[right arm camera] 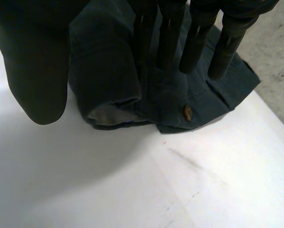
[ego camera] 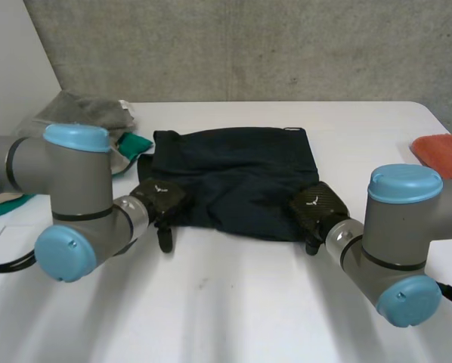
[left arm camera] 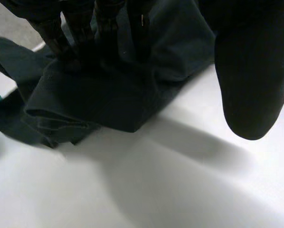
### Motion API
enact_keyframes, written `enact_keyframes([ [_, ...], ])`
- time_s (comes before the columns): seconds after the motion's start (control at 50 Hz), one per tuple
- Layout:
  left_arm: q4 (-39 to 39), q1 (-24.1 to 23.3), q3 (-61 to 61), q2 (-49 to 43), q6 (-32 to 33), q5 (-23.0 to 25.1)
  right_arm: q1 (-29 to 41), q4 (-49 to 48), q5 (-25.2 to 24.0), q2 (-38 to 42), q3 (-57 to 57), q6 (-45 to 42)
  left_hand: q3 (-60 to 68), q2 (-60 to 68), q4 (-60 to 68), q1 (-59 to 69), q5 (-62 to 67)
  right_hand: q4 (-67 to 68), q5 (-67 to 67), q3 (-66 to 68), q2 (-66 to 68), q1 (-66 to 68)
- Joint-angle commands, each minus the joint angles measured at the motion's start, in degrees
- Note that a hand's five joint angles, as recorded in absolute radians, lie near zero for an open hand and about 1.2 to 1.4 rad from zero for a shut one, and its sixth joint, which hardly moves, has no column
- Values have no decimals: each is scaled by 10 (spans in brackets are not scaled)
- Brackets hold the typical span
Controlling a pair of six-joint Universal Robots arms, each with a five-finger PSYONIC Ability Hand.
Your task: Fold the laundry.
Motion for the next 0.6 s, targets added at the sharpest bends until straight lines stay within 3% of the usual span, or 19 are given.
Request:
enact_keyframes([
  [0.02, 10, -11, 53, -34, 34, -23, -1, -22, 7, 17, -22, 2, -9, -9, -2, -17, 1, 95, 104, 86, 86, 67],
  [0.1, 17, -18, 87, -61, 61, -29, 2, -31, 15, 28, -37, 2, -9, -9, -2, -17, 1, 290, 298, 281, 281, 262],
  [0.12, 19, -21, 99, -70, 71, -34, 4, -35, 20, 31, -42, 3, -7, -8, 0, -15, 3, 496, 504, 486, 486, 467],
  [0.14, 20, -22, 104, -74, 76, -37, 5, -36, 24, 31, -46, 5, -6, -6, 2, -14, 5, 544, 553, 535, 535, 516],
  [0.26, 34, -35, 142, -97, 100, -55, 4, -30, 51, 22, -61, 25, 6, 6, 14, -2, 16, 545, 553, 536, 536, 517],
  [0.38, 78, -45, 176, -117, 137, -79, -1, -15, 53, -1, -65, 61, 122, 122, 129, 114, 132, 545, 553, 536, 536, 517],
  [0.46, 110, -45, 189, -129, 157, -89, -1, 1, 49, -3, -72, 66, 283, 283, 291, 275, 294, 545, 553, 536, 536, 517],
  [0.54, 134, -44, 196, -137, 176, -90, -2, 20, 50, -1, -82, 67, 606, 606, 613, 598, 616, 545, 553, 536, 536, 517],
  [0.6, 145, -41, 191, -129, 187, -92, -5, 38, 52, -3, -91, 66, 628, 628, 636, 620, 639, 545, 553, 536, 536, 517],
])
